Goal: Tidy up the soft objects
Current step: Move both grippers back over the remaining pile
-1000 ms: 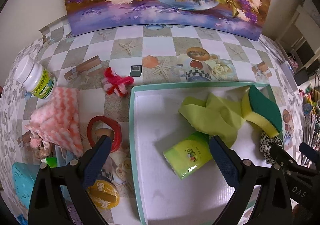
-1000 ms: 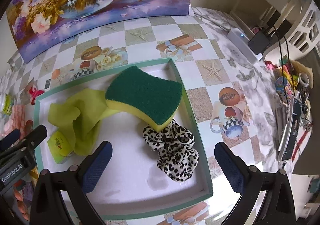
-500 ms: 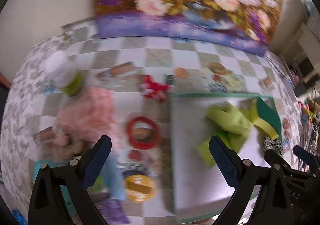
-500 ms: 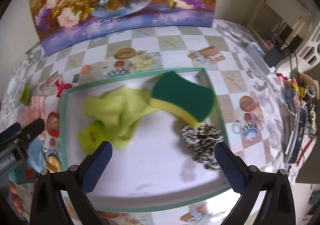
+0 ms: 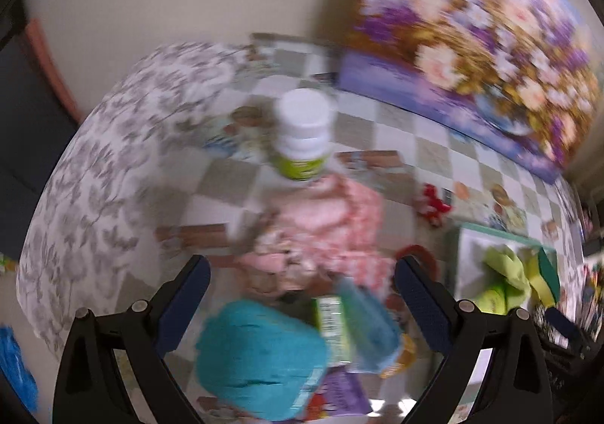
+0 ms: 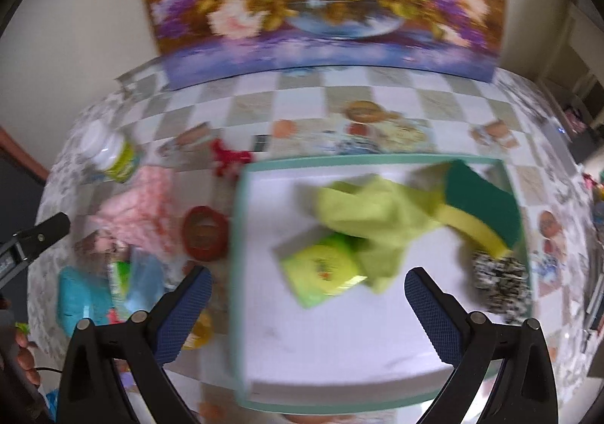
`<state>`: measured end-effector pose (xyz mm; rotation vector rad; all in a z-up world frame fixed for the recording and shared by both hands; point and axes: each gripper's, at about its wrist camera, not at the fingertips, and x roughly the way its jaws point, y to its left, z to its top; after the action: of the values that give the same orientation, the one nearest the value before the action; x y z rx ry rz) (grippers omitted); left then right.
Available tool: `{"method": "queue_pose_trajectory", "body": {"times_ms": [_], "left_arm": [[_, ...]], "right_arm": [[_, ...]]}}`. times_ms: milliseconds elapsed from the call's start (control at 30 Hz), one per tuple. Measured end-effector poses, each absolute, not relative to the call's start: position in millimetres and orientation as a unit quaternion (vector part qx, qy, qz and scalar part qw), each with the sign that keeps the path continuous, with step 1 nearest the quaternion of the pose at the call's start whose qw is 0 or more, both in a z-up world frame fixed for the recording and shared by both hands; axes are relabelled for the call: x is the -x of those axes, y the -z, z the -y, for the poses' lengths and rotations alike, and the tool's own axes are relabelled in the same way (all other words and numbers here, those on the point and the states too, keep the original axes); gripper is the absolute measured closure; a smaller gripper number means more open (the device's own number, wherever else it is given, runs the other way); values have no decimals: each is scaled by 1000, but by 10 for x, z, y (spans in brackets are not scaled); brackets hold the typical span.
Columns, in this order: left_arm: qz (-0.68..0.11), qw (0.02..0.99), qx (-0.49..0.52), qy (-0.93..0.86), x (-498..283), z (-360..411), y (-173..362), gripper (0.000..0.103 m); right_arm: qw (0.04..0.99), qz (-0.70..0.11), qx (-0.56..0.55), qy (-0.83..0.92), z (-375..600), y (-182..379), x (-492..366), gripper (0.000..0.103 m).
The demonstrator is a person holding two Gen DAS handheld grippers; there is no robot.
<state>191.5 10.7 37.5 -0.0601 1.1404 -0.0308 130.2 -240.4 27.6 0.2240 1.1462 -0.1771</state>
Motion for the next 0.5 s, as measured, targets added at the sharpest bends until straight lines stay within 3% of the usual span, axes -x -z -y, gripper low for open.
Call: {"method": "queue_pose_trajectory", "body": {"times_ms": [500], "left_arm": [[-562,826,44,1,-1971,-399,-157,5]], "right_arm": [[825,-560,-79,-12,1606,-33,-1475,3]]}}
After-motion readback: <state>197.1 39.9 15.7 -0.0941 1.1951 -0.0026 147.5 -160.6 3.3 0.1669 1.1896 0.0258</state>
